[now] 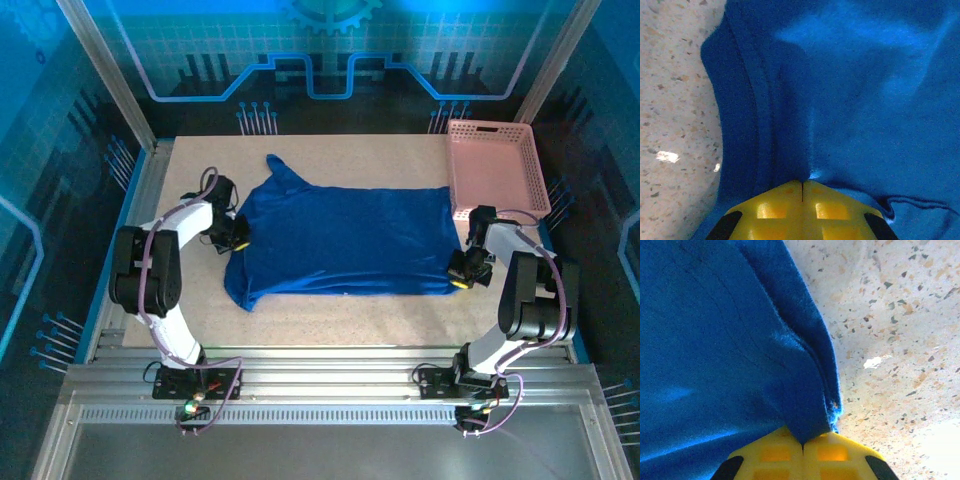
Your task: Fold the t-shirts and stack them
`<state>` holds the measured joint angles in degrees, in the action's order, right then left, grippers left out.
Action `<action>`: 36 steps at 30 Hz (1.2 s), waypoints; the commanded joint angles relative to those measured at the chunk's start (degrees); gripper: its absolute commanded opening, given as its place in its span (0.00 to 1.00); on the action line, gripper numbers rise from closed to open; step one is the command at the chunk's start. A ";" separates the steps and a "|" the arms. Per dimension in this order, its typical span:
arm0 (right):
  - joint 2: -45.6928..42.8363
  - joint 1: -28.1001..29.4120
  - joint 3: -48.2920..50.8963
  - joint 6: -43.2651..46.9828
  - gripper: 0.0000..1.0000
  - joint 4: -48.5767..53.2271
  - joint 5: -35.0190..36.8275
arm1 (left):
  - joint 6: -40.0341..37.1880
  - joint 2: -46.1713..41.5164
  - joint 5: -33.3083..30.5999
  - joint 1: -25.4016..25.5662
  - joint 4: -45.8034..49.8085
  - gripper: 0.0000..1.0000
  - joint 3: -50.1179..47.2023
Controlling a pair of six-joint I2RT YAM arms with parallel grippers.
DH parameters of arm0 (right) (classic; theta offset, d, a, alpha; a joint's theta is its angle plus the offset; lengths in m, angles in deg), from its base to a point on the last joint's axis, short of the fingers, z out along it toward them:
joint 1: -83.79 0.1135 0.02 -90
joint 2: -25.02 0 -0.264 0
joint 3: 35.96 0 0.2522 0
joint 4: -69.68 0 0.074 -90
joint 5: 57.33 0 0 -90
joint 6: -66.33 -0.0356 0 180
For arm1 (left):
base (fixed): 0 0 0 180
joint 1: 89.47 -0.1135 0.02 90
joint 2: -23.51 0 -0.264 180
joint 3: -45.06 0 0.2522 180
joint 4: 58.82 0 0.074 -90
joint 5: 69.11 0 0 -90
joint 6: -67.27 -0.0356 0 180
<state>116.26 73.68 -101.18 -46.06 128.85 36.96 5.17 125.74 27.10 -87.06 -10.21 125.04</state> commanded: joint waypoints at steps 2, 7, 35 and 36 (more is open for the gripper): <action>-1.42 -0.83 0.49 0.57 0.00 0.73 0.47 | -1.68 -2.78 0.43 0.22 2.14 0.03 1.55; -1.50 -0.88 0.40 0.69 0.00 0.82 0.50 | -1.79 -3.39 0.97 0.22 2.24 0.03 1.64; -1.66 -0.87 0.05 0.68 0.00 1.17 0.48 | -1.31 -2.65 -0.28 1.34 5.26 0.34 -3.72; -1.75 -0.87 0.13 0.68 0.00 1.17 0.52 | -0.87 -3.48 -0.41 1.52 5.40 0.36 -4.49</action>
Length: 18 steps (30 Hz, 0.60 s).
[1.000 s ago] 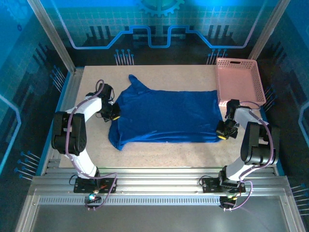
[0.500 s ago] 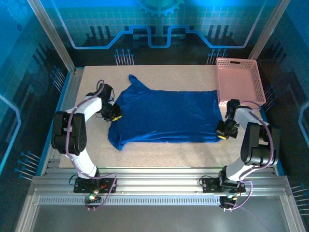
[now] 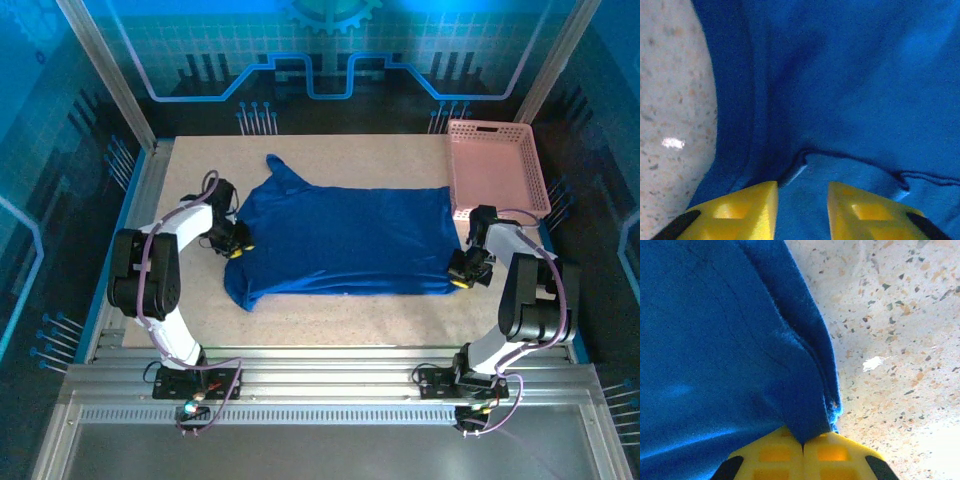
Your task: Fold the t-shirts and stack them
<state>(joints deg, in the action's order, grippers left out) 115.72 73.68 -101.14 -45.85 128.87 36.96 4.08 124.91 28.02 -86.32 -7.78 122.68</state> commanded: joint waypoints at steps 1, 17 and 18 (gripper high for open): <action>-1.24 -0.86 0.09 0.46 0.00 1.07 0.48 | 0.75 -3.33 -1.31 0.87 2.93 0.37 -2.98; -1.39 -0.81 0.44 0.48 0.00 0.71 0.36 | 6.01 -3.61 0.99 2.12 -3.07 0.35 -6.86; -1.40 -0.88 0.42 0.55 0.00 0.71 0.35 | 6.29 -3.44 1.20 2.12 -3.45 0.33 -6.65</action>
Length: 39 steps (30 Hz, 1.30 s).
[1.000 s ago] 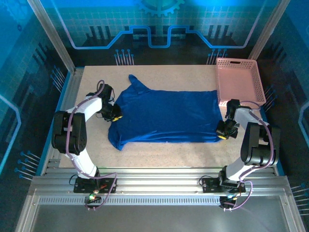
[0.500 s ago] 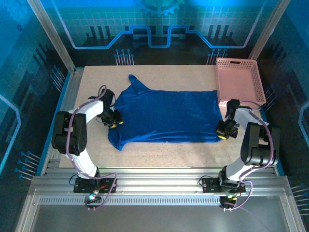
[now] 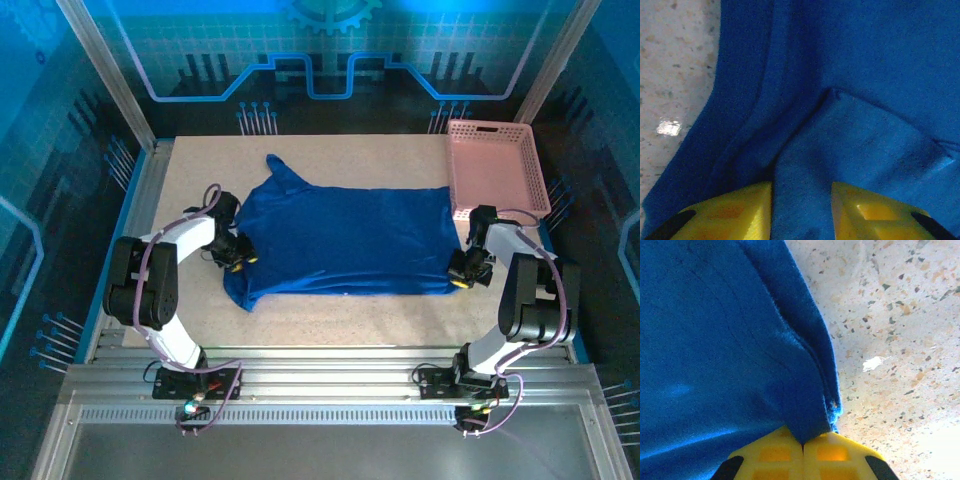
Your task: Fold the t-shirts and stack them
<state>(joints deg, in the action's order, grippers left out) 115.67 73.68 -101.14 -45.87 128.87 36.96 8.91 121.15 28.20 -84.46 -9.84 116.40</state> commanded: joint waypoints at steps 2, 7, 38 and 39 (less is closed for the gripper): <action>-1.35 -0.85 0.53 0.50 0.00 0.63 0.23 | 1.59 0.85 1.39 0.26 -1.61 0.28 0.21; -1.38 -0.83 0.44 0.57 0.00 0.63 0.22 | 1.35 1.36 1.65 0.26 -1.57 0.12 0.84; -0.83 -1.58 -1.14 1.46 0.00 1.24 0.99 | -10.20 5.74 -0.57 -3.00 -1.07 0.00 18.17; -0.83 -1.64 -1.21 1.53 0.00 1.28 1.09 | -10.44 6.09 -0.39 -3.07 -1.33 0.00 18.57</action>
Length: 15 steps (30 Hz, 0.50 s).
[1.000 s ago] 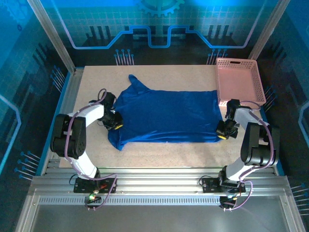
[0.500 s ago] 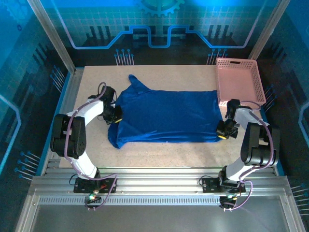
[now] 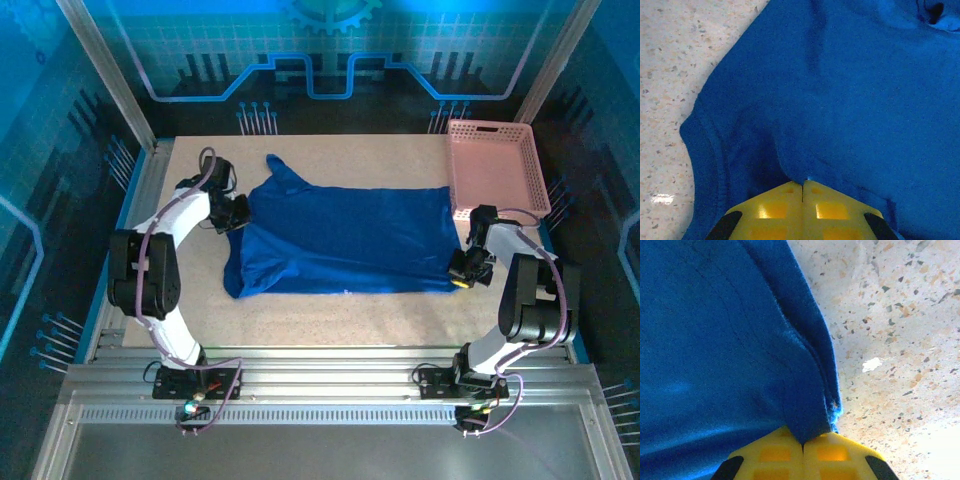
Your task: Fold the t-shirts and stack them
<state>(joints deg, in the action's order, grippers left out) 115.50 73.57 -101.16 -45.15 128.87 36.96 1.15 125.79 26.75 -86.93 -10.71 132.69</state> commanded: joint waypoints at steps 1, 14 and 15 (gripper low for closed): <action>-0.65 -1.62 -1.27 0.83 0.00 1.23 1.07 | -2.96 1.97 1.15 -0.61 -0.67 0.00 2.87; 1.81 -1.65 -3.44 0.83 0.00 0.79 1.60 | -5.20 8.32 3.14 -0.61 -2.79 0.01 8.35; 2.06 -1.63 -3.64 0.83 0.00 0.72 1.66 | -4.79 8.37 3.11 -0.61 -2.87 0.07 8.27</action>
<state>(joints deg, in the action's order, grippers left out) 116.42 73.11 -103.24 -44.99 128.98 37.07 -2.35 133.07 28.61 -86.93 -12.68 139.37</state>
